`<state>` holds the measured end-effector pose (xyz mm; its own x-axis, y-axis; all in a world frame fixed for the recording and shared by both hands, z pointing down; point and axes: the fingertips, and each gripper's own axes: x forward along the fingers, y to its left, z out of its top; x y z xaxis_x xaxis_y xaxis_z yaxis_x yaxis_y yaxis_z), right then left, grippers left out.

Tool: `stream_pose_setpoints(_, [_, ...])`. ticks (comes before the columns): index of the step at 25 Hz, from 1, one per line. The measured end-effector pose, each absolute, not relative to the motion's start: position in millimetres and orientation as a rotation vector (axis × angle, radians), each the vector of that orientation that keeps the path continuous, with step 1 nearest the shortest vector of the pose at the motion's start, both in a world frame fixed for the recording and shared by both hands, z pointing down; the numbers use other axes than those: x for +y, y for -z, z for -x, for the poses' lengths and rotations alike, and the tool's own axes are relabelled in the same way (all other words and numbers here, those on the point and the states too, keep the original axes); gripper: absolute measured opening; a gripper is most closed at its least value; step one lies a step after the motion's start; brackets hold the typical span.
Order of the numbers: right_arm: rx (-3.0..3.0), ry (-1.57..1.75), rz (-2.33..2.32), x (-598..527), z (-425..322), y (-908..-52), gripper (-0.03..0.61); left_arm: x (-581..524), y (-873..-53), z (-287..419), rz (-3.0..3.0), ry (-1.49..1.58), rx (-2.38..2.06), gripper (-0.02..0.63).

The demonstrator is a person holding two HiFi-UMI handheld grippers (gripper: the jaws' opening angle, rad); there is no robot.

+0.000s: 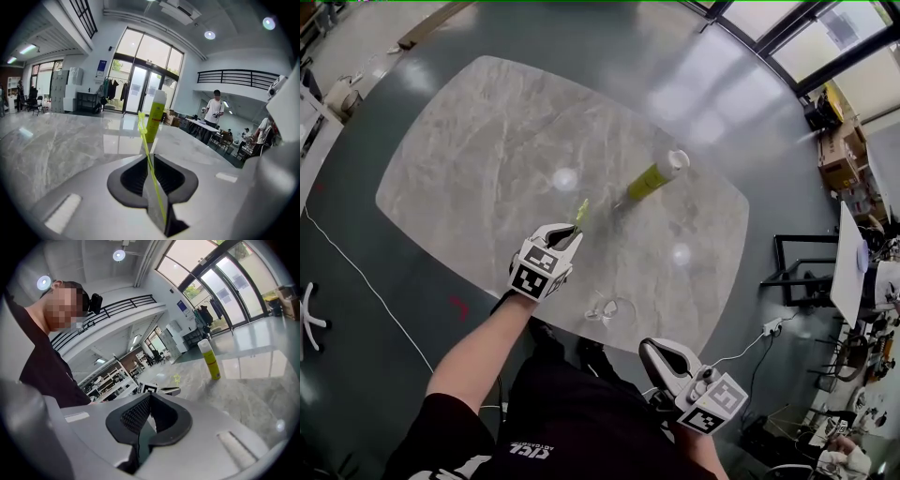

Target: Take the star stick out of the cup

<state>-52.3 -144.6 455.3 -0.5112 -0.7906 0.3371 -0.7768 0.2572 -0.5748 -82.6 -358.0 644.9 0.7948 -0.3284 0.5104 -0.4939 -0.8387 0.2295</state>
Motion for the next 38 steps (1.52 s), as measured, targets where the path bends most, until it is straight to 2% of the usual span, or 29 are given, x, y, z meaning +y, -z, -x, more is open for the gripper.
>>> stream_pose_setpoints(7, [2.446,1.152,1.585,-123,48,-462,0.014,-369,-673,87,-2.564,-0.66,-0.659,0.044])
stream_pose_setpoints(14, [2.469,1.134,1.568,-110,42,-465,0.014,-363,-663,90,-2.573,-0.626,-0.697,0.044])
stream_pose_setpoints(25, [2.588,0.943,1.381,-123,38,-435,0.014,-313,-557,106,-2.66,-0.472,-0.777,0.041])
stream_pose_setpoints(29, [2.647,0.878,1.295,-131,39,-423,0.014,-288,-524,114,-2.677,-0.458,-0.825,0.014])
stream_pose_setpoints(38, [2.736,0.765,1.117,-153,48,-402,0.014,-255,-461,141,-2.713,-0.399,-0.943,0.003])
